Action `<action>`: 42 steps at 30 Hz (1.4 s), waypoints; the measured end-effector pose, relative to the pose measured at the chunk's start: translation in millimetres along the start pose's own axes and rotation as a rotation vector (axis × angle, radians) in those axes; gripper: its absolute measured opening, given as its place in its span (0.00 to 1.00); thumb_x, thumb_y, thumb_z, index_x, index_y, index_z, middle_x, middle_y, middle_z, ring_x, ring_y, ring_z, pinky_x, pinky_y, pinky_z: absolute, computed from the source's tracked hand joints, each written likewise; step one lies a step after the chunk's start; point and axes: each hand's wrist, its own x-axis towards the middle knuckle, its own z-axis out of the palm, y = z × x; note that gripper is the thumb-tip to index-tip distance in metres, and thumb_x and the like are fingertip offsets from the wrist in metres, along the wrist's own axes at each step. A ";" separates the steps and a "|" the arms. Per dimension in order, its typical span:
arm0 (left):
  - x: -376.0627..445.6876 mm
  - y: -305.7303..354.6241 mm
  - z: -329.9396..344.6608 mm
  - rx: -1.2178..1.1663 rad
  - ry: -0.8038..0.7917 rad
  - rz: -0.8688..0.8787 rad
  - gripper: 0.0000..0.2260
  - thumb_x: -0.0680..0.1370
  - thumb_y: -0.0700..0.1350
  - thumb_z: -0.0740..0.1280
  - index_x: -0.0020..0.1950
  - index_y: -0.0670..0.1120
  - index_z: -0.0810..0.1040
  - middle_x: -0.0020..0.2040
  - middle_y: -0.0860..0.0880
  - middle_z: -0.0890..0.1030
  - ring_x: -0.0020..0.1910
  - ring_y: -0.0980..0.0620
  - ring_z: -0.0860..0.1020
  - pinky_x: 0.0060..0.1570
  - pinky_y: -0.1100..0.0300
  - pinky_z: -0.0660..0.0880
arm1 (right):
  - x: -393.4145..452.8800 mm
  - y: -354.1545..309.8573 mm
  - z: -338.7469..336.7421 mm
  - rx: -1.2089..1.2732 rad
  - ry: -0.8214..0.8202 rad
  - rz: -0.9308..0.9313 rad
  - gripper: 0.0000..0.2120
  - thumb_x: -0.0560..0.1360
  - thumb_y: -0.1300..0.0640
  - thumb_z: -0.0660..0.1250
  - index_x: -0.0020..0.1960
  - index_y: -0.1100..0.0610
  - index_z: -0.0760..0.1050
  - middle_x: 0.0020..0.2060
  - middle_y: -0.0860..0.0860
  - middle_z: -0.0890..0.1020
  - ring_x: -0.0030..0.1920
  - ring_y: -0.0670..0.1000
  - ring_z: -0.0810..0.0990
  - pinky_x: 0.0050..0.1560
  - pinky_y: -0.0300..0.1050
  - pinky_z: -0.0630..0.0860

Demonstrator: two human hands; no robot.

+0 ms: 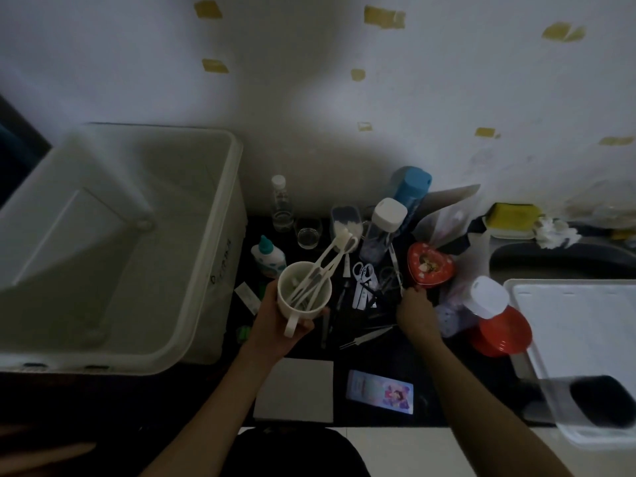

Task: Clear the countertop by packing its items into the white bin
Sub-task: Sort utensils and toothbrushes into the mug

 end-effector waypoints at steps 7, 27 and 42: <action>-5.4 1.7 2.1 0.012 -0.023 -0.006 0.28 0.60 0.59 0.80 0.53 0.44 0.85 0.52 0.43 0.83 0.43 0.45 0.82 0.26 0.65 0.72 | 5.8 -0.9 9.4 0.033 0.116 0.068 0.17 0.80 0.50 0.62 0.63 0.61 0.70 0.63 0.60 0.73 0.56 0.65 0.79 0.49 0.54 0.74; 5.0 -1.0 1.1 -0.057 0.114 -0.021 0.19 0.77 0.55 0.60 0.57 0.45 0.80 0.52 0.43 0.81 0.46 0.42 0.77 0.24 0.63 0.74 | -86.9 -50.0 -136.4 0.763 0.635 -0.466 0.10 0.78 0.56 0.68 0.56 0.58 0.73 0.46 0.41 0.78 0.48 0.33 0.79 0.49 0.29 0.77; 13.0 -0.5 -0.7 -0.139 0.097 -0.011 0.22 0.72 0.57 0.68 0.59 0.44 0.80 0.55 0.42 0.81 0.46 0.41 0.80 0.25 0.63 0.74 | -94.3 -94.8 -132.3 1.053 0.451 -0.563 0.08 0.81 0.57 0.63 0.48 0.62 0.77 0.38 0.51 0.83 0.33 0.45 0.82 0.33 0.36 0.78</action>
